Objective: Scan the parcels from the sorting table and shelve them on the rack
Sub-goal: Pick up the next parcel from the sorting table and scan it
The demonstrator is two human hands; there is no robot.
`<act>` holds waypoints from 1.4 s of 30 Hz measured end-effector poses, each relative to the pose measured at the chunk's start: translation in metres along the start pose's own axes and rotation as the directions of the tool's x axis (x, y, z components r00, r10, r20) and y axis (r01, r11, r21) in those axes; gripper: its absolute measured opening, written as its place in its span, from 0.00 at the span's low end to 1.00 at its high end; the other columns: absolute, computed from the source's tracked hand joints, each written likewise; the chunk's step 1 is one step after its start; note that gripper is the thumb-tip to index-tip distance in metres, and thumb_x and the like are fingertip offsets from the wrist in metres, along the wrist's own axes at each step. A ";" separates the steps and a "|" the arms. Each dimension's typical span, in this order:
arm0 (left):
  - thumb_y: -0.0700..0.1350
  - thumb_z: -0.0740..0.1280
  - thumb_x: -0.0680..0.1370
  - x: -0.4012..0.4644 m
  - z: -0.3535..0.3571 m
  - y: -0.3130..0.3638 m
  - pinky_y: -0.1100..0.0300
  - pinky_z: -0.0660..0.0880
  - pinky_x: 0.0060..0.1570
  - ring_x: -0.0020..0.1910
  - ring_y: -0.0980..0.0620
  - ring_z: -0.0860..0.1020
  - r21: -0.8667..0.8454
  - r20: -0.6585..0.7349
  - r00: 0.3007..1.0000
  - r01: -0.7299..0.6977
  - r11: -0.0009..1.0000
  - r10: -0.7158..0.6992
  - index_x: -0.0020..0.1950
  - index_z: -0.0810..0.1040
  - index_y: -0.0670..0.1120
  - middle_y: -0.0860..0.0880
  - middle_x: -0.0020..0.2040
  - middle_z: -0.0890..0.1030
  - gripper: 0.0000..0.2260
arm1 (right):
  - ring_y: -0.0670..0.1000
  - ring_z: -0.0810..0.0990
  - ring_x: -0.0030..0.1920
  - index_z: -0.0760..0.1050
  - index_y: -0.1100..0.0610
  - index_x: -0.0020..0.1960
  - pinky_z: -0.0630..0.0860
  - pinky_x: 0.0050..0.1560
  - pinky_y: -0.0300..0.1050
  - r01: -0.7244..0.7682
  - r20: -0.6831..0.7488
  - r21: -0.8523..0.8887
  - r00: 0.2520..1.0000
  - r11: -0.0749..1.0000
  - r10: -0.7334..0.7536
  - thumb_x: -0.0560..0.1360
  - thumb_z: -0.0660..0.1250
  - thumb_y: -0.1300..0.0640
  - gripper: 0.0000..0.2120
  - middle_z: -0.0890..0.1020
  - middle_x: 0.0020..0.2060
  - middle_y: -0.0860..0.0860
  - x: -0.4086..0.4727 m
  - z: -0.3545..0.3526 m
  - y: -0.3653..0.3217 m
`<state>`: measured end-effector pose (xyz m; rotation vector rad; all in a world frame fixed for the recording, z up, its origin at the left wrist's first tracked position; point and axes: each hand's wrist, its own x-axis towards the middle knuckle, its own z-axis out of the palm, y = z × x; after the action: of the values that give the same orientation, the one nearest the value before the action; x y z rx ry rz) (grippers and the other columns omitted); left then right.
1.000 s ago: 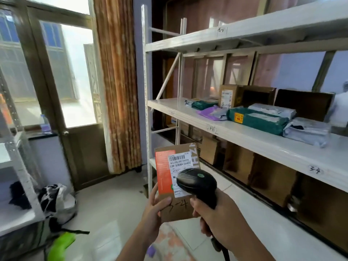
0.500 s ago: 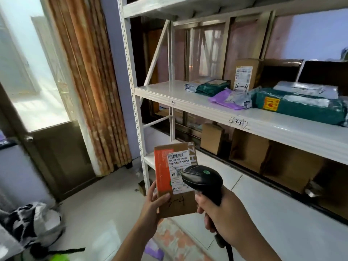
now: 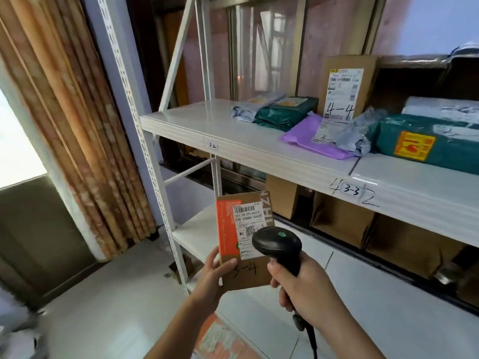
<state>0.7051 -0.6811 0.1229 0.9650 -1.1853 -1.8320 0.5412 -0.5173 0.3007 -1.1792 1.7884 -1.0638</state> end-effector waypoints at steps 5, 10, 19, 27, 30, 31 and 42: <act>0.51 0.82 0.67 0.050 0.001 -0.020 0.38 0.82 0.61 0.64 0.37 0.82 0.035 0.021 0.998 0.057 0.998 -0.057 0.76 0.74 0.47 0.40 0.66 0.83 0.38 | 0.48 0.78 0.26 0.76 0.52 0.47 0.76 0.30 0.39 -0.066 -0.023 0.020 0.998 0.998 0.067 0.79 0.66 0.54 0.03 0.83 0.37 0.54 0.043 0.001 0.015; 0.53 0.82 0.60 0.099 -0.005 -0.055 0.44 0.84 0.51 0.54 0.43 0.86 0.102 0.055 0.980 0.185 0.977 -0.191 0.72 0.75 0.47 0.42 0.59 0.86 0.42 | 0.48 0.78 0.25 0.76 0.53 0.46 0.75 0.29 0.40 -0.159 -0.049 0.018 0.986 0.987 0.160 0.79 0.66 0.54 0.04 0.83 0.35 0.54 0.078 0.010 0.033; 0.51 0.82 0.64 0.197 -0.036 -0.100 0.50 0.82 0.55 0.59 0.40 0.85 0.237 0.169 0.936 0.265 0.935 -0.308 0.72 0.75 0.40 0.39 0.61 0.86 0.40 | 0.47 0.79 0.25 0.75 0.50 0.47 0.74 0.29 0.38 -0.276 -0.153 0.037 0.948 0.960 0.279 0.78 0.66 0.53 0.02 0.83 0.37 0.57 0.145 0.035 0.059; 0.55 0.83 0.57 0.276 -0.056 -0.107 0.43 0.81 0.61 0.61 0.41 0.83 0.318 0.111 0.888 0.393 0.863 -0.445 0.76 0.59 0.54 0.41 0.65 0.81 0.53 | 0.47 0.79 0.24 0.74 0.52 0.43 0.75 0.32 0.41 -0.355 -0.241 0.053 0.903 0.933 0.357 0.77 0.67 0.50 0.07 0.82 0.33 0.54 0.186 0.054 0.072; 0.53 0.82 0.66 0.303 -0.054 -0.097 0.45 0.81 0.54 0.59 0.46 0.82 0.316 0.035 0.887 0.427 0.848 -0.460 0.74 0.67 0.51 0.45 0.63 0.83 0.41 | 0.48 0.80 0.25 0.74 0.51 0.44 0.76 0.32 0.41 -0.382 -0.277 0.071 0.880 0.921 0.386 0.77 0.67 0.51 0.06 0.83 0.35 0.53 0.191 0.058 0.073; 0.54 0.81 0.66 0.311 -0.052 -0.095 0.44 0.81 0.54 0.59 0.47 0.82 0.343 0.020 0.887 0.428 0.836 -0.462 0.73 0.70 0.49 0.47 0.62 0.84 0.39 | 0.48 0.80 0.25 0.75 0.51 0.44 0.76 0.31 0.40 -0.388 -0.288 0.073 0.874 0.919 0.392 0.77 0.68 0.51 0.06 0.84 0.35 0.52 0.193 0.060 0.074; 0.68 0.69 0.78 0.296 -0.008 -0.109 0.48 0.85 0.41 0.52 0.37 0.84 0.169 -0.163 0.760 0.650 0.741 -0.630 0.63 0.77 0.44 0.41 0.57 0.81 0.29 | 0.44 0.78 0.23 0.74 0.51 0.44 0.73 0.30 0.37 -0.419 -0.311 0.089 0.850 0.904 0.425 0.78 0.67 0.52 0.05 0.82 0.32 0.50 0.207 0.067 0.076</act>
<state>0.5605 -0.9097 -0.0394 1.7428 -1.0793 -2.1652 0.5107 -0.7105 0.1784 -0.5681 2.1570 -1.0418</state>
